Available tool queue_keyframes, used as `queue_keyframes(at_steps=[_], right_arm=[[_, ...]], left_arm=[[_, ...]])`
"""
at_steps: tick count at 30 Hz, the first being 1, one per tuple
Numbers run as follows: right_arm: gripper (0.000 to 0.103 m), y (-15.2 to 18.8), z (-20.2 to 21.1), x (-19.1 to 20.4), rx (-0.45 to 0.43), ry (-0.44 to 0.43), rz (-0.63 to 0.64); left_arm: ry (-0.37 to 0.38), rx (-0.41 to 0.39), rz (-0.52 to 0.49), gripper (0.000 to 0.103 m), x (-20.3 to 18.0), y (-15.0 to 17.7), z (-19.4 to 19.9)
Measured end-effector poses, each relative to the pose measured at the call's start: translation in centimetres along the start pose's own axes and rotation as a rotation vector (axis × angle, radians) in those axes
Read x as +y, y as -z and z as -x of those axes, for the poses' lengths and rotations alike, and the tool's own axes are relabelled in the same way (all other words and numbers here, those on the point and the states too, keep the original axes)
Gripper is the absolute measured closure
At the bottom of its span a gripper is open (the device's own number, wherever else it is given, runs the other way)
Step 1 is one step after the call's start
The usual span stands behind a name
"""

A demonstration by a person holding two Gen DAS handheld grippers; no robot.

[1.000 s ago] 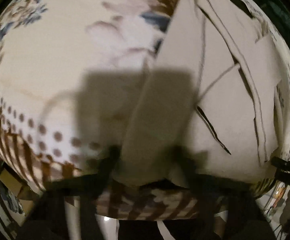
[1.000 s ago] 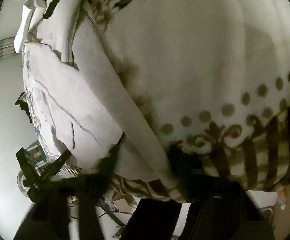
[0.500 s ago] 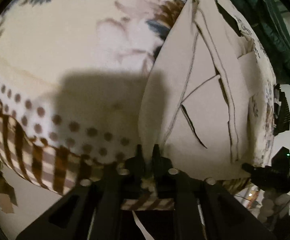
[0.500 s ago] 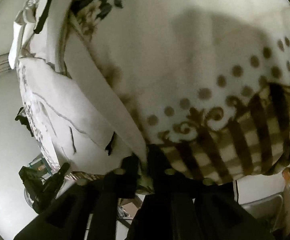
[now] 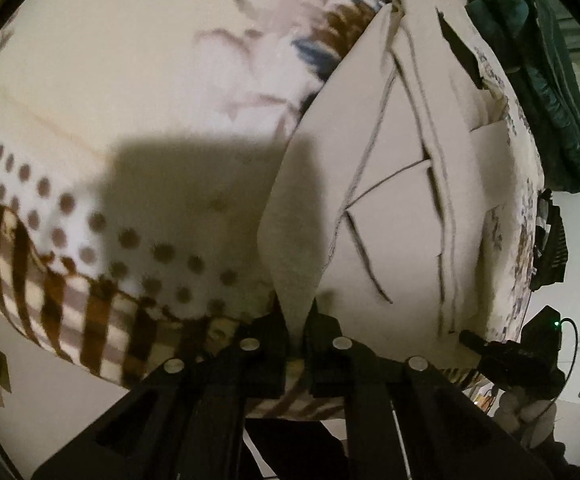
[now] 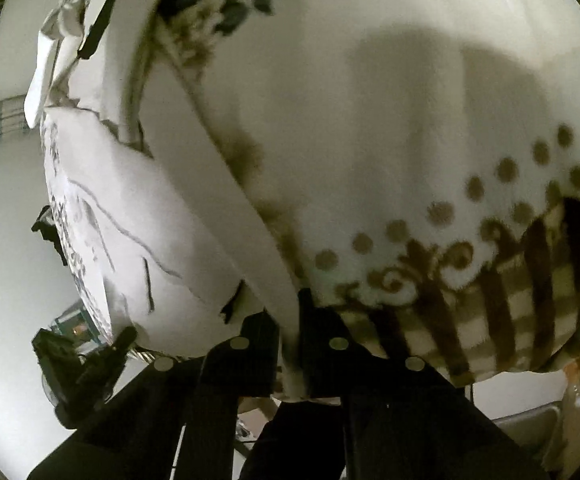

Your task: Fold small clothes

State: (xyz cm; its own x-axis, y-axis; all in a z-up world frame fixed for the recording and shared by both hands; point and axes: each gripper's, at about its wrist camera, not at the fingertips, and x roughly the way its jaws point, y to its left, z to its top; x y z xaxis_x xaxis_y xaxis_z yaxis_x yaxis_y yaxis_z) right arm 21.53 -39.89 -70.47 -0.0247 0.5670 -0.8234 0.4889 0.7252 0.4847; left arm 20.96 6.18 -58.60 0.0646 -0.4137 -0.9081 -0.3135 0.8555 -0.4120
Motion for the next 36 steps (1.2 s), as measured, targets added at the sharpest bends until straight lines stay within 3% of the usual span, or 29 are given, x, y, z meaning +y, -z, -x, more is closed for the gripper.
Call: queue_keyframes(at_steps=[7, 11, 14, 16, 21, 23, 24, 25, 26, 28, 32, 36], right_arm=[[0.099, -0.9, 1.7, 1.9, 0.016, -0.111, -0.021], [0.099, -2.5, 3.8, 3.4, -0.021, -0.201, -0.058], [0.099, -5.3, 5.3, 5.1, -0.076, -0.244, -0.074], [0.099, -8.1, 6.0, 6.7, -0.125, -0.226, -0.05], [0.097, -14.8, 6.1, 10.5, -0.208, -0.182, 0.021], [0.086, -16.3, 6.3, 11.9, -0.231, -0.125, 0.068], [0.064, -16.5, 6.6, 12.4, -0.248, -0.1, 0.097], [0.039, -16.9, 6.9, 12.0, -0.26, -0.092, 0.117], [0.033, -16.8, 7.4, 12.4, -0.275, -0.079, 0.143], [0.033, -16.9, 7.9, 12.2, -0.284, -0.062, 0.171], [0.033, -16.8, 7.3, 11.5, -0.245, -0.017, 0.201], [0.033, -18.3, 4.9, 10.5, -0.202, -0.013, 0.14]], left_arm=[[0.017, -0.044, -0.007, 0.099, -2.0, -2.2, 3.3], [0.053, -0.077, -0.005, 0.099, -3.8, -5.0, 4.5], [0.08, -0.134, -0.014, 0.099, -5.4, -8.5, 4.8], [0.084, -0.179, -0.025, 0.099, -6.7, -11.5, 4.3], [0.15, -0.205, -0.009, 0.097, -8.0, -18.2, 2.6], [0.167, -0.215, 0.028, 0.096, -7.5, -19.8, 2.7], [0.181, -0.232, 0.033, 0.092, -7.2, -20.0, 3.1], [0.179, -0.243, 0.032, 0.076, -7.0, -20.0, 3.5], [0.173, -0.258, 0.023, 0.053, -6.7, -20.0, 3.9], [0.148, -0.276, -0.005, 0.041, -6.1, -19.3, 4.1], [0.038, -0.185, -0.084, 0.041, -6.2, -19.0, 1.1], [-0.018, -0.123, -0.105, 0.044, -6.2, -19.7, -2.6]])
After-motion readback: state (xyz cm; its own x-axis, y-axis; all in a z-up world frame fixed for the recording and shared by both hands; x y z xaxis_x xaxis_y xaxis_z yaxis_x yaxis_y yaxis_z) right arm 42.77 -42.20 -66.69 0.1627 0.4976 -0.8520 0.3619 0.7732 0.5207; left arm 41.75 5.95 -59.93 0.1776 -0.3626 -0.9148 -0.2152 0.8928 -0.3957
